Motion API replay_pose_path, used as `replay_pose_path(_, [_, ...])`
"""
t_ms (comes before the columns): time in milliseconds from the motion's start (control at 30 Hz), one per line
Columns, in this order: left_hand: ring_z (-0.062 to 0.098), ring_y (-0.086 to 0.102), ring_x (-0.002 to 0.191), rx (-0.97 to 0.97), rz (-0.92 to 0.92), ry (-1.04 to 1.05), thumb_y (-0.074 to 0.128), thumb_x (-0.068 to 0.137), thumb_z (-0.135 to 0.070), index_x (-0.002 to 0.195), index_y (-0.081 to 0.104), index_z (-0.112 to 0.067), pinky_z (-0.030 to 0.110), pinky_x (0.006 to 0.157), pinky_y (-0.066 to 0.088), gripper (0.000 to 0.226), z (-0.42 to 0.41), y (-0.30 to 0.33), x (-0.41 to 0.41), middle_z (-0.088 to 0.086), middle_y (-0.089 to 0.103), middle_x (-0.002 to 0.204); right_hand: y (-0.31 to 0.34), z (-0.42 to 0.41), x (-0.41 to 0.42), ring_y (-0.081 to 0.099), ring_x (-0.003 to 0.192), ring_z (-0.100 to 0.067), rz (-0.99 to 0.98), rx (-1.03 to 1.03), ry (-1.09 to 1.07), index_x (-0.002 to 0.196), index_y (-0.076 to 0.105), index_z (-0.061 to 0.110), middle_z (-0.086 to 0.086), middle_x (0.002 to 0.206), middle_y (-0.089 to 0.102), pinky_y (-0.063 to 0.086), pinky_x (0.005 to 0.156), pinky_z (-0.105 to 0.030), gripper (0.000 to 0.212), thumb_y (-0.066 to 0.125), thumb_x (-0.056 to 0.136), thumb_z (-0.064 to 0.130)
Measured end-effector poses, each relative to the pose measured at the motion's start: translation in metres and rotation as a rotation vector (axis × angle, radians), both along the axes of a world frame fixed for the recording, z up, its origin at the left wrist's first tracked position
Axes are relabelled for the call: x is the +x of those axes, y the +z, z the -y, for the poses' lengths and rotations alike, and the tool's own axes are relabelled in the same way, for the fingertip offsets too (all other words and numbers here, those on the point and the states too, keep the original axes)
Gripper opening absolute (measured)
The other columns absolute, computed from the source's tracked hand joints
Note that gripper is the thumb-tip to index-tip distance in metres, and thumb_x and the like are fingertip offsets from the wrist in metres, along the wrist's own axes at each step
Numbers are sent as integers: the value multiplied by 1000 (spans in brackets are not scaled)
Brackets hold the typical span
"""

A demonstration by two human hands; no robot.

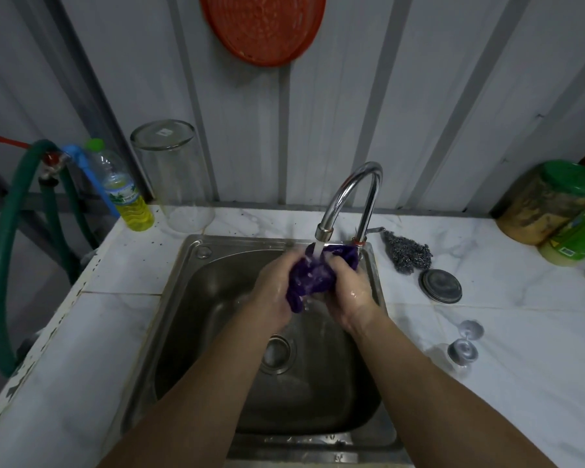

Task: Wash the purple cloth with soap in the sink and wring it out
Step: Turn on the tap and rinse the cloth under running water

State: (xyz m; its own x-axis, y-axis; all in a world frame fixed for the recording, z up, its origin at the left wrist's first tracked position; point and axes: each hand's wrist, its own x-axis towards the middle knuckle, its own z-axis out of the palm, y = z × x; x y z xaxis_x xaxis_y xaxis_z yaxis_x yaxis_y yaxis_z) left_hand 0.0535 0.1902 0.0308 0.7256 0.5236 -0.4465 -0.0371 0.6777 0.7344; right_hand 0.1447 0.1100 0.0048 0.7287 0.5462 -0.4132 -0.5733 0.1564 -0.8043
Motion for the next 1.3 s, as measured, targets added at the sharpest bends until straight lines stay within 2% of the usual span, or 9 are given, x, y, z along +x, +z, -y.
replay_pose_path(133, [25, 80, 83, -112, -122, 159, 72, 87, -54, 110, 76, -13, 39, 69, 62, 47, 7, -4, 13, 9, 83, 93, -5, -1, -24, 72, 109, -31, 65, 78, 35, 119, 68, 5, -17, 114, 76, 55, 98, -45, 62, 89, 67, 32])
replay_pose_path(300, [17, 78, 64, -7, -281, 347, 80, 85, -33, 93, 74, -14, 33, 57, 61, 21, 15, -10, 23, 3, 81, 76, -4, -6, -31, 77, 87, -28, 64, 53, -149, 91, 77, 14, -13, 92, 79, 62, 73, -35, 19, 81, 74, 7])
replay_pose_path(467, [16, 77, 61, 37, -294, 546, 80, 85, -38, 92, 66, -21, 23, 46, 58, 23, 12, -12, 32, 3, 78, 87, -1, -15, -30, 78, 76, -23, -93, 9, -281, 108, 71, 10, -13, 93, 80, 63, 63, -30, 25, 76, 84, 8])
replay_pose_path(700, [21, 78, 66, 133, -316, 547, 70, 91, -47, 79, 69, -21, 40, 63, 66, 29, 10, -15, 32, 3, 76, 74, 1, -22, -26, 77, 66, -21, -359, -82, -223, 99, 75, 9, -7, 75, 79, 61, 65, -35, 16, 69, 92, 23])
replay_pose_path(800, [26, 69, 92, 238, -334, 423, 55, 97, -47, 86, 70, -29, 42, 73, 61, 26, 11, -18, 23, 4, 71, 101, 5, -19, -16, 74, 95, -38, -499, -81, -84, 117, 69, 11, -19, 109, 75, 62, 81, -49, 29, 61, 96, 29])
replay_pose_path(900, [29, 66, 110, 246, -143, 160, 60, 91, -26, 111, 71, -34, 50, 92, 59, 24, 8, -13, 12, 8, 66, 124, 9, -17, -2, 75, 96, -39, -438, -29, -29, 120, 70, 10, -20, 110, 76, 61, 83, -54, 36, 64, 95, 35])
replay_pose_path(1033, [32, 70, 98, 292, -29, -345, 74, 72, -1, 119, 67, -26, 52, 93, 55, 54, -3, -13, -3, 14, 70, 114, 7, -18, 11, 73, 101, -36, -191, -12, 79, 119, 70, 6, -18, 111, 75, 58, 94, -49, 53, 68, 88, 50])
replay_pose_path(1133, [32, 63, 78, 374, -151, -466, 78, 72, 2, 91, 74, -21, 44, 70, 57, 31, -5, -5, -8, 23, 64, 92, 9, -18, 13, 74, 87, -32, -109, -24, 220, 101, 76, 9, -17, 96, 76, 60, 84, -45, 50, 67, 81, 54])
replay_pose_path(1300, [14, 47, 51, 291, -362, -549, 75, 78, -14, 101, 63, -9, 22, 43, 30, 26, -8, 3, -11, 8, 63, 65, 0, -9, 19, 72, 96, -32, 171, 121, 356, 100, 75, 21, -13, 101, 74, 59, 86, -44, 21, 79, 80, 27])
